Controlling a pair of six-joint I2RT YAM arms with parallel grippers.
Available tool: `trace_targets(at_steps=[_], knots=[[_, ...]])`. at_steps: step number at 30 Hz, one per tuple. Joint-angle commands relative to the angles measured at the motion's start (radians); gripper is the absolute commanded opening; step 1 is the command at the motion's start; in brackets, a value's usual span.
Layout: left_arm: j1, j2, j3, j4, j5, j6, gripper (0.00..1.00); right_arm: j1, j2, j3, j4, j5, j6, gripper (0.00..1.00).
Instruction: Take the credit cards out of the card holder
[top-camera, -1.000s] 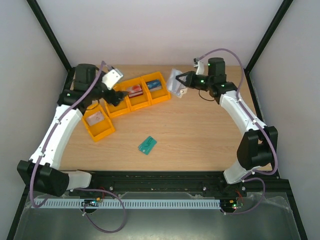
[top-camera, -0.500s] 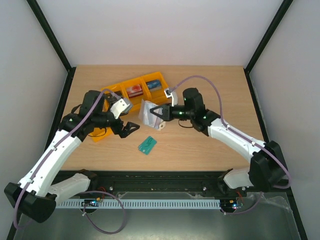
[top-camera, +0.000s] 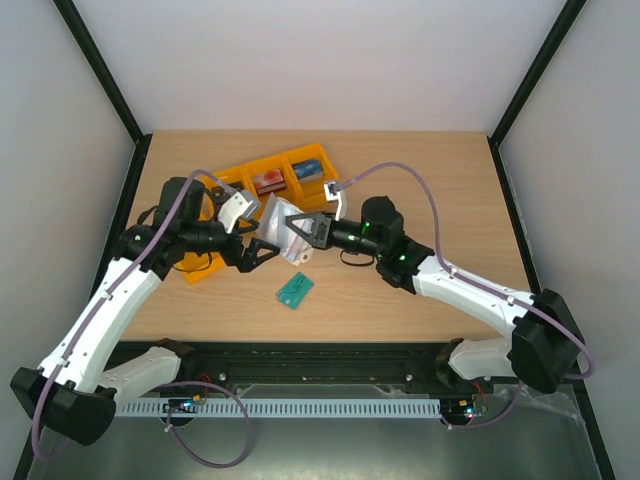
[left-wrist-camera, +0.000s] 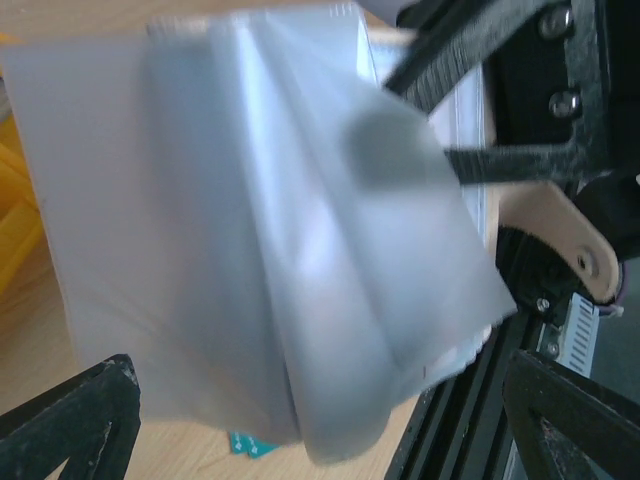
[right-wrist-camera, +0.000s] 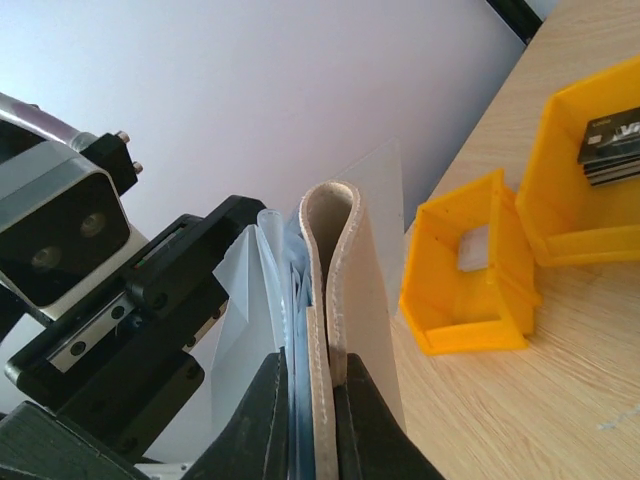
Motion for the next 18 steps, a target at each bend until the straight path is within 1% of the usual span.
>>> trace_targets(at_steps=[1, 6, 8, 10, 11, 13, 15, 18], knots=[[0.024, -0.013, 0.01, 0.052, 0.027, -0.045, 1.0, 0.042, 0.023, 0.01, 0.121, 0.047, 0.052, 0.02], [0.041, -0.012, -0.03, 0.091, -0.014, -0.086, 1.0, 0.077, 0.03, 0.037, 0.118, 0.045, 0.049, 0.02], [0.043, -0.01, -0.033, 0.092, -0.03, -0.079, 0.94, 0.078, 0.033, 0.043, 0.116, 0.036, 0.05, 0.02], [0.045, -0.013, -0.034, 0.092, -0.033, -0.068, 0.85, 0.077, 0.034, 0.051, 0.111, 0.03, 0.037, 0.02], [0.045, -0.014, -0.036, 0.091, -0.018, -0.062, 0.78, 0.078, 0.034, 0.054, 0.106, 0.03, 0.032, 0.02], [0.045, -0.013, -0.044, 0.088, 0.023, -0.055, 0.7, 0.078, 0.036, 0.062, 0.107, 0.024, 0.026, 0.02], [0.045, -0.008, -0.049, 0.083, 0.07, -0.048, 0.55, 0.078, 0.043, 0.069, 0.115, 0.009, 0.029, 0.02], [0.046, -0.008, -0.055, 0.073, 0.102, -0.031, 0.3, 0.078, 0.048, 0.08, 0.122, -0.005, 0.027, 0.02]])
